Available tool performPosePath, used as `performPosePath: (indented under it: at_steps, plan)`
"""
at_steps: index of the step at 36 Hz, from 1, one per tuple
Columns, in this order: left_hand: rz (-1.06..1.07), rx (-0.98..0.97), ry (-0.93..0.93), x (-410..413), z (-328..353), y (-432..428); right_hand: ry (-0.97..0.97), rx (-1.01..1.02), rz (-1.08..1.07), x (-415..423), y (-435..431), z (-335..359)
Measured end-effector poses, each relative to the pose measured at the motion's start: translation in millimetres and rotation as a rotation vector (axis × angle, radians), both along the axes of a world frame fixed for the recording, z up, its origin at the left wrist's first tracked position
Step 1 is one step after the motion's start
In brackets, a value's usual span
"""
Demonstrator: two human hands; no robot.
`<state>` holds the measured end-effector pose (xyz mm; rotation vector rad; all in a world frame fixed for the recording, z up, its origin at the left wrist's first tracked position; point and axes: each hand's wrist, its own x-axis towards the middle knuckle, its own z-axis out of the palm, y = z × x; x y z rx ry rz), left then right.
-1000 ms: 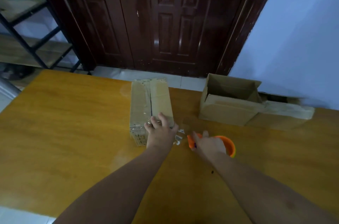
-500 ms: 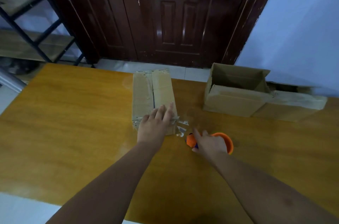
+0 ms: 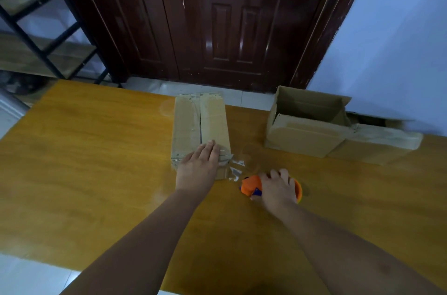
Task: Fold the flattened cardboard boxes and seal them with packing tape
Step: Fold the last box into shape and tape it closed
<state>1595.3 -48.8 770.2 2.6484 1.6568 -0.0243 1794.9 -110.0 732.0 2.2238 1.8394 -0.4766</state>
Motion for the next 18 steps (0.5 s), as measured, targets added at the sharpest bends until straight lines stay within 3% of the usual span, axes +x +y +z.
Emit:
performPosePath:
  at_steps: [12,18]
  plan:
    - [-0.004,-0.022,0.026,-1,-6,-8,0.043,-0.017,-0.01,-1,3,2]
    - [-0.173,0.147,-0.169,-5,6,-31,0.09,-0.019,-0.045,-1,4,1]
